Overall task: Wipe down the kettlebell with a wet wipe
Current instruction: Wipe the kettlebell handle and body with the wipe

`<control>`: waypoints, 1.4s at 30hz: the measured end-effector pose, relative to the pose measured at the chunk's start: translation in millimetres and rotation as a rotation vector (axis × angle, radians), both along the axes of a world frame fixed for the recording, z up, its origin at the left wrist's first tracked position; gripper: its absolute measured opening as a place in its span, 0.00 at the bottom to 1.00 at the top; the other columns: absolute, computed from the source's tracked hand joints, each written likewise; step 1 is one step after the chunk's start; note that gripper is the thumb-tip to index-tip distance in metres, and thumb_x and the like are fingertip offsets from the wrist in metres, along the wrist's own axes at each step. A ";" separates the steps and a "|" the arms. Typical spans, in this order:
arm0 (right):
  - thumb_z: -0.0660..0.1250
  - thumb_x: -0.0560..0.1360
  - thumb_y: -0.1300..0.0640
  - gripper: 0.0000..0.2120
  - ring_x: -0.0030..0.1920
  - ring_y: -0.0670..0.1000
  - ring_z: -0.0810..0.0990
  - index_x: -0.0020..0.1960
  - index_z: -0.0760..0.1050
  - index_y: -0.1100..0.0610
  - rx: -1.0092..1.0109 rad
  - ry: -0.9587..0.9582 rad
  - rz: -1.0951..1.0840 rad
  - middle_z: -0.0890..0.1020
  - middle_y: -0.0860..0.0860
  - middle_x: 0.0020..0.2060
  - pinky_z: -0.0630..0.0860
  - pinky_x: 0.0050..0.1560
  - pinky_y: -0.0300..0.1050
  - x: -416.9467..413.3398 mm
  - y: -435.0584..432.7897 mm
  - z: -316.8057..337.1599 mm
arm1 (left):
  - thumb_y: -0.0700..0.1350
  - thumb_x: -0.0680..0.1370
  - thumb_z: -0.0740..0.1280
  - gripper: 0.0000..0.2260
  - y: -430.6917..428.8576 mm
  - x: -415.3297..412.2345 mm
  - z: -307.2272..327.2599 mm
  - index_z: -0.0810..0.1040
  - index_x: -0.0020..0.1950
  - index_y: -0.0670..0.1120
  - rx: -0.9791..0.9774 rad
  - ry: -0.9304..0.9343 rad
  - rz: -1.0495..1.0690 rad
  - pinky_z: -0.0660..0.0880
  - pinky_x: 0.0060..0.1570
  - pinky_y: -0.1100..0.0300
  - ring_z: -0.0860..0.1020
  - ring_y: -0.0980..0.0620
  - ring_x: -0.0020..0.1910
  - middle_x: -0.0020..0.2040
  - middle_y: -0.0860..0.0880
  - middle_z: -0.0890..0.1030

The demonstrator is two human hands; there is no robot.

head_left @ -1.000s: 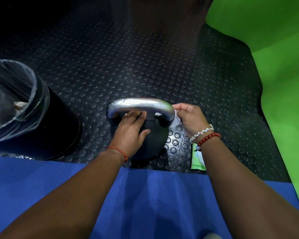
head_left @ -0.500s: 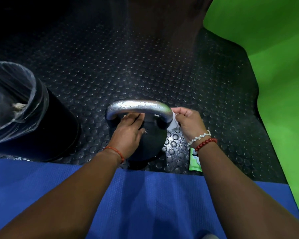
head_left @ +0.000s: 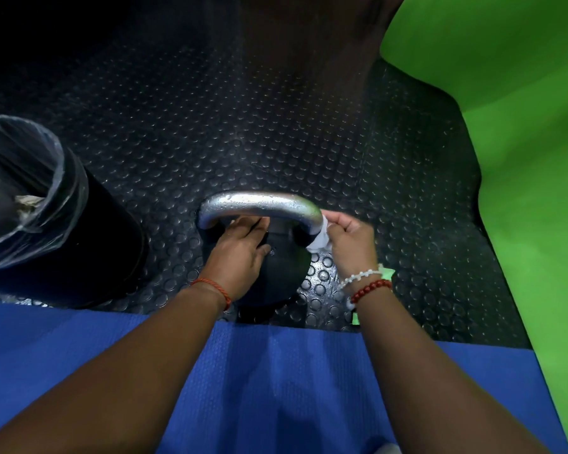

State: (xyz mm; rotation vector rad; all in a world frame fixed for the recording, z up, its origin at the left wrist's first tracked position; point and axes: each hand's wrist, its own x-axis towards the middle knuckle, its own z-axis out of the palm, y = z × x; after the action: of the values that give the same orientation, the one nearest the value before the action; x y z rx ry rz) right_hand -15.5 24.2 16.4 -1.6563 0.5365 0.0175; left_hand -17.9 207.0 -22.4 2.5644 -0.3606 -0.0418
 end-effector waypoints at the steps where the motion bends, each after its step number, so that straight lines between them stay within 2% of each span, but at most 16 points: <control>1: 0.59 0.77 0.68 0.14 0.31 0.48 0.75 0.52 0.81 0.57 0.009 0.017 -0.067 0.84 0.53 0.41 0.72 0.29 0.37 -3.5 6.3 -3.3 | 0.44 0.79 0.64 0.21 0.0 0.2 -0.4 0.68 0.71 0.41 -0.001 0.002 0.001 0.57 0.72 0.54 0.64 0.42 0.71 0.70 0.42 0.69; 6: 0.60 0.77 0.66 0.14 0.24 0.44 0.66 0.57 0.80 0.56 -0.031 -0.044 -0.293 0.81 0.48 0.32 0.65 0.22 0.35 -11.9 30.8 -13.5 | 0.43 0.78 0.66 0.21 1.0 1.5 -3.7 0.70 0.70 0.40 0.005 -0.030 -0.004 0.59 0.72 0.52 0.66 0.41 0.70 0.69 0.41 0.71; 8: 0.61 0.77 0.65 0.15 0.21 0.41 0.63 0.59 0.79 0.56 -0.047 -0.037 -0.351 0.83 0.50 0.36 0.63 0.21 0.33 -17.2 38.6 -15.5 | 0.43 0.77 0.66 0.21 0.8 1.9 -4.8 0.70 0.70 0.40 0.010 -0.044 -0.009 0.60 0.72 0.52 0.66 0.40 0.69 0.68 0.41 0.71; 12: 0.61 0.77 0.65 0.15 0.18 0.40 0.65 0.60 0.78 0.54 -0.093 -0.057 -0.386 0.85 0.55 0.48 0.61 0.20 0.30 -21.1 45.6 -16.0 | 0.43 0.77 0.66 0.21 1.1 2.1 -7.1 0.71 0.69 0.39 0.003 -0.069 -0.014 0.63 0.70 0.50 0.68 0.40 0.68 0.67 0.41 0.73; 14: 0.61 0.77 0.65 0.16 0.18 0.41 0.63 0.59 0.80 0.54 -0.099 -0.006 -0.389 0.85 0.54 0.46 0.60 0.20 0.31 -17.9 41.9 -13.6 | 0.43 0.77 0.64 0.19 0.0 -1.5 -9.6 0.72 0.67 0.38 -0.009 -0.109 -0.002 0.66 0.68 0.47 0.71 0.38 0.65 0.64 0.40 0.74; 17: 0.60 0.77 0.66 0.16 0.20 0.42 0.61 0.57 0.81 0.53 -0.114 -0.052 -0.369 0.84 0.51 0.39 0.61 0.20 0.34 -14.6 38.9 -9.8 | 0.46 0.77 0.59 0.20 -3.9 -10.0 -17.7 0.74 0.65 0.37 -0.038 -0.210 0.057 0.68 0.66 0.47 0.73 0.39 0.63 0.62 0.39 0.76; 19: 0.60 0.77 0.67 0.16 0.22 0.42 0.61 0.57 0.81 0.54 -0.121 -0.046 -0.335 0.82 0.50 0.35 0.61 0.21 0.34 -13.7 36.9 -10.4 | 0.43 0.77 0.62 0.18 -6.5 -18.5 -24.3 0.75 0.65 0.38 -0.089 -0.274 0.133 0.67 0.66 0.50 0.71 0.41 0.64 0.63 0.40 0.75; 22: 0.61 0.77 0.66 0.14 0.23 0.45 0.63 0.56 0.81 0.55 -0.101 0.005 -0.307 0.79 0.48 0.29 0.62 0.21 0.35 -13.2 31.3 -10.4 | 0.39 0.75 0.69 0.17 -11.2 -30.7 -24.0 0.77 0.64 0.41 -0.219 -0.224 0.301 0.66 0.62 0.58 0.70 0.43 0.62 0.62 0.42 0.74; 26: 0.61 0.77 0.66 0.15 0.23 0.44 0.62 0.56 0.81 0.54 -0.087 -0.044 -0.320 0.80 0.48 0.31 0.62 0.21 0.35 -13.5 33.5 -9.1 | 0.41 0.73 0.72 0.14 -21.5 -38.0 -12.0 0.79 0.57 0.44 -0.437 -0.126 0.563 0.65 0.58 0.65 0.70 0.50 0.58 0.55 0.48 0.71; 29: 0.62 0.77 0.66 0.14 0.24 0.45 0.64 0.56 0.81 0.56 -0.061 -0.014 -0.332 0.80 0.48 0.30 0.63 0.21 0.35 -12.8 33.2 -10.4 | 0.42 0.71 0.74 0.14 -28.8 -38.6 -4.0 0.75 0.54 0.46 -0.635 -0.058 0.803 0.67 0.53 0.69 0.72 0.57 0.51 0.54 0.52 0.69; 32: 0.62 0.77 0.66 0.14 0.23 0.43 0.63 0.56 0.81 0.54 -0.063 -0.044 -0.335 0.80 0.47 0.31 0.62 0.21 0.34 -14.3 33.4 -9.0 | 0.40 0.71 0.74 0.18 -25.9 -28.2 1.4 0.71 0.56 0.47 -0.976 -0.022 1.044 0.75 0.55 0.66 0.77 0.54 0.53 0.58 0.46 0.74; 34: 0.62 0.77 0.66 0.14 0.23 0.43 0.63 0.55 0.81 0.54 -0.061 -0.015 -0.329 0.80 0.47 0.31 0.62 0.21 0.34 -12.6 32.6 -10.1 | 0.37 0.71 0.73 0.25 -19.1 -22.5 4.1 0.68 0.64 0.45 -1.157 0.019 1.111 0.76 0.48 0.71 0.79 0.53 0.53 0.60 0.44 0.74; 36: 0.62 0.76 0.67 0.14 0.24 0.45 0.65 0.55 0.82 0.56 -0.043 0.013 -0.325 0.81 0.49 0.32 0.63 0.22 0.36 -10.0 30.3 -11.1 | 0.38 0.72 0.73 0.31 -13.8 -21.1 6.1 0.64 0.71 0.46 -1.099 0.058 1.098 0.74 0.41 0.76 0.79 0.57 0.49 0.63 0.46 0.70; 39: 0.62 0.77 0.66 0.14 0.24 0.45 0.64 0.55 0.82 0.54 -0.035 -0.030 -0.307 0.82 0.51 0.35 0.63 0.22 0.36 -11.0 29.2 -9.9 | 0.45 0.72 0.73 0.32 -4.9 -17.9 10.0 0.64 0.73 0.52 -0.824 0.083 1.014 0.69 0.46 0.75 0.75 0.72 0.42 0.61 0.54 0.67; 40: 0.62 0.77 0.66 0.14 0.24 0.45 0.64 0.55 0.81 0.54 -0.034 -0.031 -0.301 0.82 0.50 0.34 0.63 0.22 0.36 -11.1 28.4 -9.5 | 0.46 0.73 0.73 0.31 -0.2 -14.6 9.3 0.65 0.73 0.53 -0.760 0.094 0.988 0.68 0.50 0.71 0.74 0.71 0.43 0.59 0.54 0.67; 42: 0.61 0.77 0.66 0.14 0.23 0.45 0.64 0.55 0.82 0.54 -0.034 0.004 -0.290 0.82 0.49 0.32 0.63 0.21 0.35 -9.8 26.6 -8.3 | 0.48 0.72 0.72 0.25 9.0 -7.5 7.5 0.71 0.69 0.53 -0.664 0.119 0.930 0.67 0.53 0.66 0.74 0.60 0.49 0.56 0.54 0.68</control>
State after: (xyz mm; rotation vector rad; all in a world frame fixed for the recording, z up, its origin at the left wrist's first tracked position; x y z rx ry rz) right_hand -25.3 50.8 8.1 -1.5981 0.7792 -0.2018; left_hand -25.4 216.0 -14.9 1.8348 0.7524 0.2261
